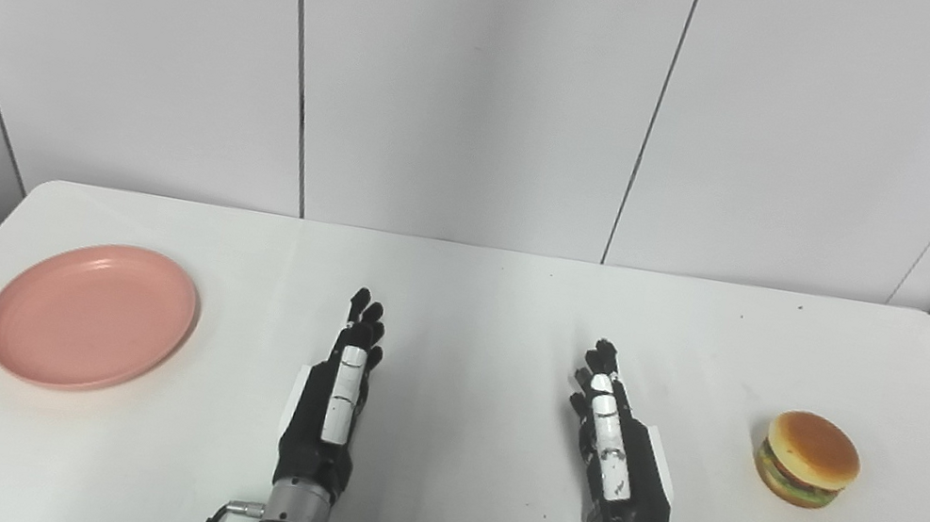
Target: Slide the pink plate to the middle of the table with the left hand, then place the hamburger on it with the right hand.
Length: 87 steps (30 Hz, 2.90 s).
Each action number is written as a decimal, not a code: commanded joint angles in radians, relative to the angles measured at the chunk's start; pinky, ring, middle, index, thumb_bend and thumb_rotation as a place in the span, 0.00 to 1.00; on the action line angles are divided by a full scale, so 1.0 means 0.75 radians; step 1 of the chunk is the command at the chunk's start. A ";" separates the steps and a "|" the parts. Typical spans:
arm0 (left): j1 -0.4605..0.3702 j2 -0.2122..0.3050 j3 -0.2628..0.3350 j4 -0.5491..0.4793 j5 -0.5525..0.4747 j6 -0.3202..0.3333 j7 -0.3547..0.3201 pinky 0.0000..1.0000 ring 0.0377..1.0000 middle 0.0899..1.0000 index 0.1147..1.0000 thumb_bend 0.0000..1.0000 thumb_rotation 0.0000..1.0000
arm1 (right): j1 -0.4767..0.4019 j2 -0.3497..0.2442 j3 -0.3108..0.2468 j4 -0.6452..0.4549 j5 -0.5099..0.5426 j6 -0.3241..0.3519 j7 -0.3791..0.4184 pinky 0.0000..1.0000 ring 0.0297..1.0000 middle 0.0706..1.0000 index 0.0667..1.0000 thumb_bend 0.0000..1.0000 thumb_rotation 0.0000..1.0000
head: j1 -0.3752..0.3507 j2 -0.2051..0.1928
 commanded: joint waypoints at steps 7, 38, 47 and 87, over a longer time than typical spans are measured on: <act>0.069 0.004 0.008 0.058 0.003 0.001 -0.010 1.00 1.00 1.00 1.00 0.77 1.00 | -0.044 -0.007 0.008 -0.045 0.014 -0.036 0.024 1.00 1.00 1.00 1.00 0.66 0.91 | 0.001 0.000; -0.037 0.026 0.018 -0.018 0.138 -0.087 0.089 1.00 1.00 1.00 1.00 0.70 1.00 | -0.021 -0.057 -0.048 -0.004 0.095 -0.075 0.064 1.00 1.00 1.00 1.00 0.58 0.93 | 0.422 -0.131; -0.086 0.155 0.172 -0.327 0.032 0.189 0.041 1.00 1.00 1.00 1.00 0.80 1.00 | -0.016 -0.084 -0.050 -0.056 0.089 -0.035 0.066 1.00 1.00 1.00 1.00 0.55 0.97 | 0.583 -0.182; -0.225 0.697 0.757 0.158 -0.208 0.026 0.171 0.74 0.74 0.71 0.70 0.90 1.00 | -0.013 -0.049 -0.030 -0.171 0.081 0.039 0.000 1.00 1.00 1.00 1.00 0.47 0.96 | 0.653 -0.204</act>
